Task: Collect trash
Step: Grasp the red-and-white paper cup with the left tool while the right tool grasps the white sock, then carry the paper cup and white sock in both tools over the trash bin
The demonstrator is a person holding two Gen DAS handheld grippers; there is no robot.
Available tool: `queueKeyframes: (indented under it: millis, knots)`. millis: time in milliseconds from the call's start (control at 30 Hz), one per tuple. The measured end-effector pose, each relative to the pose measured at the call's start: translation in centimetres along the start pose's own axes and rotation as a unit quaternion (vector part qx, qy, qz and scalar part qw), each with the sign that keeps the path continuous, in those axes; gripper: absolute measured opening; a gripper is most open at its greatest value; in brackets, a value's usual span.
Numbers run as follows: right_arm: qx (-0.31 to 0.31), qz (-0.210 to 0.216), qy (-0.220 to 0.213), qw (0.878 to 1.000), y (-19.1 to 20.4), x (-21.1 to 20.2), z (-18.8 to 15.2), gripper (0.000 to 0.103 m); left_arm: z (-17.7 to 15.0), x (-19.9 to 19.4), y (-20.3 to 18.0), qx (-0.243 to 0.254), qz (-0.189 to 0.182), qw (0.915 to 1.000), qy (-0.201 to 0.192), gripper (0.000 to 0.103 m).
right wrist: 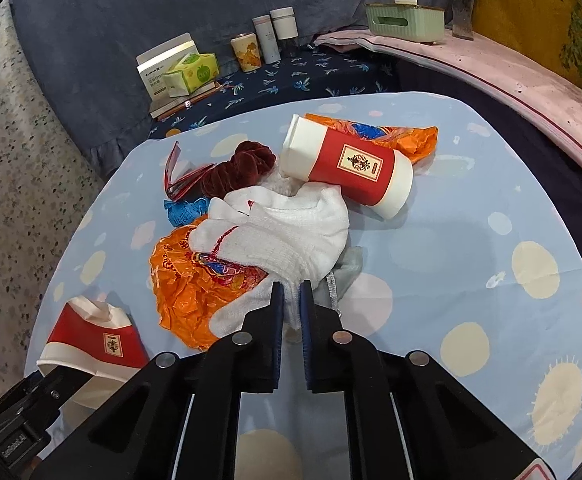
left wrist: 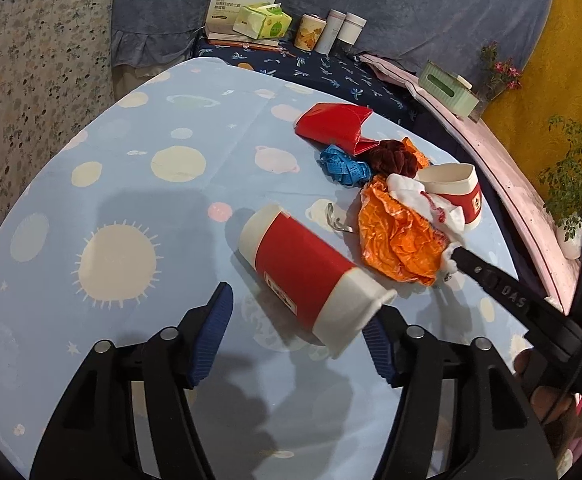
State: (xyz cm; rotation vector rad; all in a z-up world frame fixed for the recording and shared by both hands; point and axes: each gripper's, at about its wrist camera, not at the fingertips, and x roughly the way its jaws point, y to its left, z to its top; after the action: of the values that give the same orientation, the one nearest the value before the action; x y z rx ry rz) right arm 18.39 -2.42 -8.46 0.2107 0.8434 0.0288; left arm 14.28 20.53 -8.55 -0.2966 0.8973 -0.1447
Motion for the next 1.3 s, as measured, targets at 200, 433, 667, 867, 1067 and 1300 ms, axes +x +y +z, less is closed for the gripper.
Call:
queueKeyframes:
  millis: [200, 433, 667, 867, 1067, 1300]
  knots:
    - [0.001, 0.008, -0.020, 1.000, -0.1, -1.9, 0.3, 0.007, -0.3, 0.0, -0.3, 0.009, -0.008, 0.9999, 0.006, 0.016]
    - [-0.004, 0.009, -0.050, 0.999, -0.1, -5.0, 0.9, 0.007, 0.0, -1.0, -1.4, 0.019, -0.016, 0.9997, -0.005, 0.002]
    - [0.001, 0.014, -0.087, 0.996, -0.8, -8.7, 1.5, 0.007, 0.7, -3.3, -3.6, 0.035, -0.027, 0.9986, -0.028, 0.002]
    - [0.014, 0.013, -0.116, 0.993, -2.4, -11.9, 2.0, 0.007, 1.7, -5.4, -7.0, 0.057, -0.044, 0.9960, -0.053, 0.002]
    - [0.029, 0.004, -0.148, 0.988, -5.1, -15.5, 2.4, 0.007, 2.3, -7.2, -11.3, 0.082, -0.069, 0.9917, -0.072, 0.002]
    - [0.055, -0.018, -0.179, 0.982, -9.3, -19.2, 2.2, 0.007, 2.1, -8.6, -17.5, 0.125, -0.099, 0.9836, -0.085, 0.002]
